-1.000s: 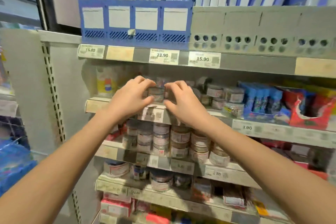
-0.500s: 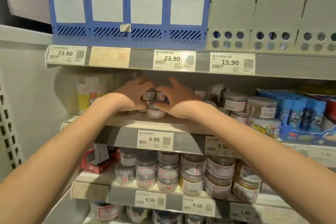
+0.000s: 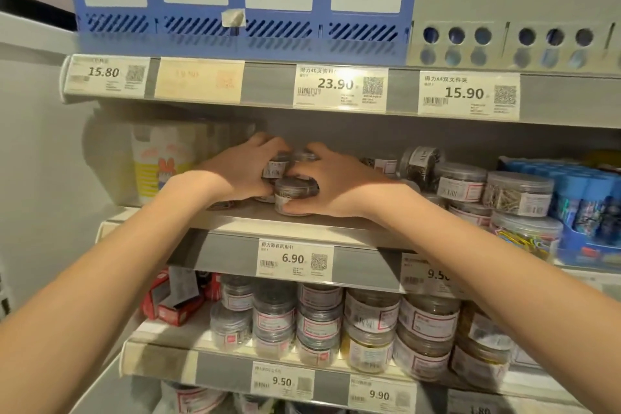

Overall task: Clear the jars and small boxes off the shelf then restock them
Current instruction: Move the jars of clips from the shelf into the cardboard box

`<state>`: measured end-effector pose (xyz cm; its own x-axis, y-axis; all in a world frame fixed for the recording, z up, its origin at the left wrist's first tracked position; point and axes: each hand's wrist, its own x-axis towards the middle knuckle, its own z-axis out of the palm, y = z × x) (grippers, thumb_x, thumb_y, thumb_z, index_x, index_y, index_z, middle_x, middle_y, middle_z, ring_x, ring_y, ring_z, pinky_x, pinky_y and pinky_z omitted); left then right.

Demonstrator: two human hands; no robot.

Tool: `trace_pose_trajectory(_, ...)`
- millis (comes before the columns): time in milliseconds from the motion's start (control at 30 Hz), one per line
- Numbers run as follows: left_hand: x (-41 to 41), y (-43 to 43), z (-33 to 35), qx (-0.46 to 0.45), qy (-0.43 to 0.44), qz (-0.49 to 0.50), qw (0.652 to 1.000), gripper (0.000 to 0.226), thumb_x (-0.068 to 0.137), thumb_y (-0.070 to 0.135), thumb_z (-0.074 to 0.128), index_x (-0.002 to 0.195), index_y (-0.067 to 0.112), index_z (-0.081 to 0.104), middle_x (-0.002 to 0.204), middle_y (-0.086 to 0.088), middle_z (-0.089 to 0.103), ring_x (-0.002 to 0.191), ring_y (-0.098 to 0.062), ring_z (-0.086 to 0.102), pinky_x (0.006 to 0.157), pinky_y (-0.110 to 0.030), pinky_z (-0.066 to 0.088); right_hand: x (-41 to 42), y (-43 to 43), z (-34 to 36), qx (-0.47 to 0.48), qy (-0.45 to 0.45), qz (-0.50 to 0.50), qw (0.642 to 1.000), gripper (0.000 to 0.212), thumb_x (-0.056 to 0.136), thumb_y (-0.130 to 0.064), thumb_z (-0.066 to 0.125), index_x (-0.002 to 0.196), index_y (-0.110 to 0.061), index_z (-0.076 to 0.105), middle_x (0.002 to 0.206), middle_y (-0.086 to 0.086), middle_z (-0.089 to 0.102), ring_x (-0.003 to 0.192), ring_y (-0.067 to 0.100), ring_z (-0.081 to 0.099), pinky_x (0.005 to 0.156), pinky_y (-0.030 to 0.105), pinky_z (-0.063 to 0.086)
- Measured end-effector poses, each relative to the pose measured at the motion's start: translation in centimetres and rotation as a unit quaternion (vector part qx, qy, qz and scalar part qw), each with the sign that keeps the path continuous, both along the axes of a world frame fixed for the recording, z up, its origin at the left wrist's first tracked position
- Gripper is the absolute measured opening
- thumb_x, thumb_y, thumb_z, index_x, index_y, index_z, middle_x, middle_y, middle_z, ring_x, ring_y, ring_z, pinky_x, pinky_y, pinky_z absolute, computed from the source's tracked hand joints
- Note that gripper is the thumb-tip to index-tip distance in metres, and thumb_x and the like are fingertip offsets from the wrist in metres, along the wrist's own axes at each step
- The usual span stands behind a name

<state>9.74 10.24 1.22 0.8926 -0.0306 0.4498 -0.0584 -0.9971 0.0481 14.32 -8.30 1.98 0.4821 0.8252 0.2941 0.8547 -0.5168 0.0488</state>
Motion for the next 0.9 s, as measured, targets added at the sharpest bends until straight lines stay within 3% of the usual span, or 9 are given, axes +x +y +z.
trace_pose_trajectory(133,-0.9,-0.3,-0.5,0.000,-0.032,0.047,0.998,0.055,0.082,0.022,0.067,0.128,0.031,0.039,0.142,-0.012,0.033,0.111,-0.037,0.053,0.093,-0.040,0.045,-0.8,-0.2,-0.2,0.024,-0.005,-0.004,1.000,0.041,0.090,-0.053,0.052,0.127,-0.037,0.055,0.151,0.003,0.025,0.128,0.033,0.040,0.108,0.040,0.032)
trace_pose_trajectory(300,-2.8,-1.5,-0.2,-0.012,-0.015,0.115,0.993,0.058,0.087,0.028,0.064,0.136,0.035,0.034,0.132,-0.011,0.040,0.111,-0.035,0.051,0.091,-0.042,0.047,-1.8,-1.0,-0.5,0.085,-0.041,0.044,0.995,0.026,0.098,-0.027,0.048,0.116,-0.032,0.066,0.146,0.003,0.037,0.127,0.034,0.042,0.107,0.038,0.026)
trace_pose_trajectory(367,-4.3,-2.1,-0.3,-0.033,-0.031,0.118,0.992,0.052,0.087,0.030,0.064,0.133,0.034,0.040,0.124,-0.011,0.041,0.098,-0.035,0.056,0.087,-0.042,0.049,-2.7,-1.8,-0.3,0.093,-0.033,0.055,0.994,0.029,0.099,-0.020,0.046,0.118,-0.031,0.065,0.150,0.003,0.036,0.133,0.030,0.039,0.111,0.038,0.022)
trace_pose_trajectory(467,-7.3,-3.5,-1.0,-0.035,-0.081,0.152,0.984,0.025,0.088,0.027,0.064,0.108,0.016,0.056,0.102,-0.016,0.050,0.087,-0.038,0.059,0.079,-0.044,0.051,-4.6,-3.1,0.1,0.106,-0.054,0.074,0.990,0.032,0.096,-0.012,0.049,0.120,-0.028,0.064,0.139,0.010,0.047,0.116,0.036,0.054,0.099,0.044,0.043)
trace_pose_trajectory(533,-9.5,-4.3,-1.6,-0.050,-0.114,0.154,0.980,0.038,0.085,0.021,0.068,0.120,0.020,0.052,0.103,-0.015,0.044,0.092,-0.042,0.057,0.080,-0.046,0.050,-5.9,-3.9,0.1,0.114,-0.069,0.085,0.988,0.034,0.092,-0.009,0.055,0.120,-0.028,0.063,0.144,0.008,0.040,0.113,0.042,0.052,0.097,0.046,0.043)
trace_pose_trajectory(633,-13.9,-5.4,-3.1,-0.059,-0.148,0.123,0.980,0.065,0.077,0.013,0.076,0.130,0.036,0.046,0.123,-0.009,0.034,0.101,-0.036,0.055,0.088,-0.044,0.051,-8.0,-4.6,-1.0,0.110,-0.062,0.138,0.982,0.044,0.086,-0.005,0.062,0.124,-0.028,0.060,0.149,0.004,0.030,0.115,0.038,0.044,0.102,0.044,0.040)
trace_pose_trajectory(767,-20.6,-6.9,-5.3,-0.098,-0.158,0.157,0.970,0.062,0.077,0.023,0.078,0.128,0.038,0.046,0.125,-0.008,0.034,0.107,-0.030,0.052,0.092,-0.042,0.049,-11.4,-4.5,-4.2,0.160,0.007,0.231,0.960,0.069,0.083,0.003,0.060,0.139,-0.035,0.045,0.143,0.010,0.031,0.122,0.034,0.038,0.102,0.043,0.039)
trace_pose_trajectory(900,-28.2,-8.1,-7.6,-0.114,-0.139,0.211,0.961,0.060,0.077,0.040,0.075,0.124,0.039,0.039,0.120,-0.004,0.032,0.101,-0.021,0.052,0.094,-0.040,0.047,-16.3,-2.9,-7.7,0.175,0.076,0.296,0.936,0.080,0.086,0.000,0.059,0.149,-0.033,0.023,0.146,0.018,0.025,0.132,0.036,0.029,0.109,0.044,0.032)
